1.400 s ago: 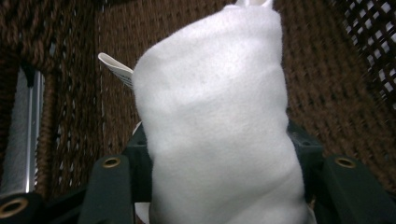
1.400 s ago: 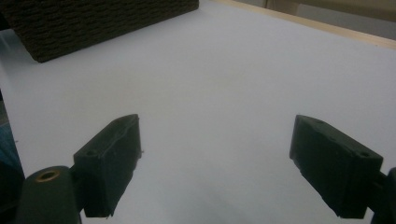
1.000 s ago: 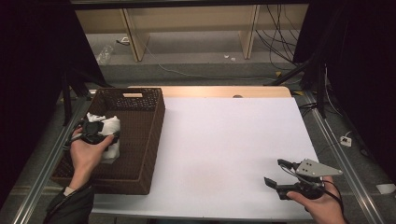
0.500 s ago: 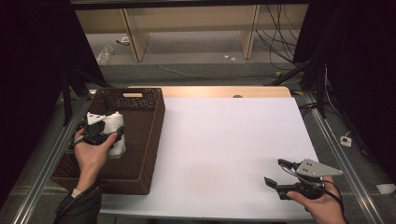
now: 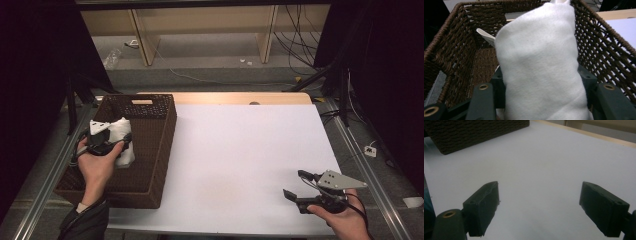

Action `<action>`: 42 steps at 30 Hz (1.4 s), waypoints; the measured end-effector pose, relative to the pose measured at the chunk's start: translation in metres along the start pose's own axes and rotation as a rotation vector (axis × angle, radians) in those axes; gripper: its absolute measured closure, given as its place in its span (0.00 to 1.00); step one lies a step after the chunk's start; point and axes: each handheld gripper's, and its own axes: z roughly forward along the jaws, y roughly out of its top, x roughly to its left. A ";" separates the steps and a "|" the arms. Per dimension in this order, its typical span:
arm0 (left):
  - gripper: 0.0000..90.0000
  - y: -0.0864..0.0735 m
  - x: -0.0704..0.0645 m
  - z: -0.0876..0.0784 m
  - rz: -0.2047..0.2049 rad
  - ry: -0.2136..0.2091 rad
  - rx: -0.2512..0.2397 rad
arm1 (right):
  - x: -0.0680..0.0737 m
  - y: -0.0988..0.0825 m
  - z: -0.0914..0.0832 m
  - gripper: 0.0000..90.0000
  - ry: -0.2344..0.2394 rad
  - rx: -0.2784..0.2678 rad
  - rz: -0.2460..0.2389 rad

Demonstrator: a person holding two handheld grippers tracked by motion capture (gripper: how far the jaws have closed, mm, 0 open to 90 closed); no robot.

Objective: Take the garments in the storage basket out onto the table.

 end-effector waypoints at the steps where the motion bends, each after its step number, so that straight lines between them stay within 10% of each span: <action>1: 0.48 0.000 0.000 -0.001 0.000 -0.001 -0.005 | 0.000 0.000 0.000 0.19 0.000 0.000 0.000; 42: 0.48 0.015 -0.024 -0.018 0.001 -0.045 -0.153 | 0.000 0.000 0.000 0.19 -0.005 -0.006 0.009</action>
